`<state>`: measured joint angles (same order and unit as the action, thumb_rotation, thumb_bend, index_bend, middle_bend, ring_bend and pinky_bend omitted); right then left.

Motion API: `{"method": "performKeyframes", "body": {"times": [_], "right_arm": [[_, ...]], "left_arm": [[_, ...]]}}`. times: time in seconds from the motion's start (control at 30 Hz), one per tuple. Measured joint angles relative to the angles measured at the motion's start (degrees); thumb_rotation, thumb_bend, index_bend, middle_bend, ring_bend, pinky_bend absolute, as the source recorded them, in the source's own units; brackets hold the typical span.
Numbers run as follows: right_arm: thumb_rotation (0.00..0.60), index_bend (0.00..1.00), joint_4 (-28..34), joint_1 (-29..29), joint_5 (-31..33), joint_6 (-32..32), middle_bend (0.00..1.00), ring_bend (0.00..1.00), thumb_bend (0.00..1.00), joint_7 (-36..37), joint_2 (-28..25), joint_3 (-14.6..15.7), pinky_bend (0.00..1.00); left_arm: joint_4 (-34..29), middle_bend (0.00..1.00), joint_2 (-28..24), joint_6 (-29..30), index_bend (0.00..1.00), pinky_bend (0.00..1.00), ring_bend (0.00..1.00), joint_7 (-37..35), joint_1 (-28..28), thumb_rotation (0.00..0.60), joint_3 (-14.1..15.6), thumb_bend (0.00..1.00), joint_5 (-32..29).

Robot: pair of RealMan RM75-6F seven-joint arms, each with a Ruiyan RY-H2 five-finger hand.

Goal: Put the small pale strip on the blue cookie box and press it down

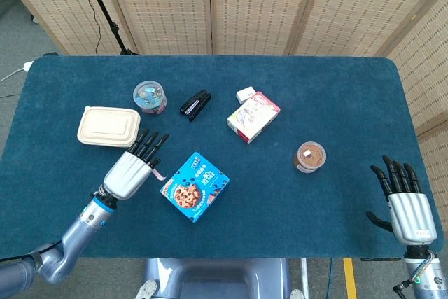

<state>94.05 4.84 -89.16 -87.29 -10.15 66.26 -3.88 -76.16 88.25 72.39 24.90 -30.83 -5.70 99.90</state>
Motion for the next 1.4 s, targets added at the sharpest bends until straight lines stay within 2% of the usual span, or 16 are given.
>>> {"method": "performKeyframes", "body": {"times": [0.27,0.6,0.83,1.1,1.17,1.27,1.4], "right_arm": [[0.600,0.13,0.06,0.16,0.09,0.30,0.00,0.00,0.00,-0.01,-0.03,0.01,0.00],[0.600,0.13,0.10,0.19,0.24,0.46,0.00,0.00,0.00,0.18,-0.15,0.04,0.00],[0.600,0.13,0.07,0.18,0.46,0.53,0.00,0.00,0.00,0.51,-0.31,-0.01,0.00],[0.600,0.13,0.06,0.25,0.78,0.73,0.00,0.00,0.00,0.53,-0.34,-0.09,0.00],[0.600,0.13,0.03,0.27,0.86,0.76,0.00,0.00,0.00,0.57,-0.35,-0.12,0.00],[0.600,0.13,0.02,0.28,0.91,0.76,0.00,0.00,0.00,0.59,-0.36,-0.15,0.00],[0.600,0.13,0.07,0.28,0.91,0.73,0.00,0.00,0.00,0.53,-0.33,-0.15,0.00]], "left_arm": [[1.75,0.00,3.29,-0.37,0.61,0.00,0.00,4.77,-3.18,0.600,0.41,0.44,3.19],[11.99,0.00,10.14,3.50,0.61,0.00,0.00,-0.87,-6.15,0.600,2.36,0.43,7.96],[18.10,0.00,14.98,5.22,0.61,0.00,0.00,-3.93,-7.35,0.600,3.60,0.43,8.59],[21.42,0.00,17.73,4.97,0.60,0.00,0.00,-4.87,-8.23,0.600,4.15,0.41,7.30],[21.71,0.00,18.01,4.77,0.55,0.00,0.00,-4.98,-8.30,0.600,4.34,0.39,6.89],[21.28,0.00,17.67,4.40,0.39,0.00,0.00,-5.42,-8.33,0.600,4.56,0.33,6.36],[20.02,0.00,16.36,4.30,0.34,0.00,0.00,-5.20,-8.40,0.600,4.83,0.30,6.01]]}}
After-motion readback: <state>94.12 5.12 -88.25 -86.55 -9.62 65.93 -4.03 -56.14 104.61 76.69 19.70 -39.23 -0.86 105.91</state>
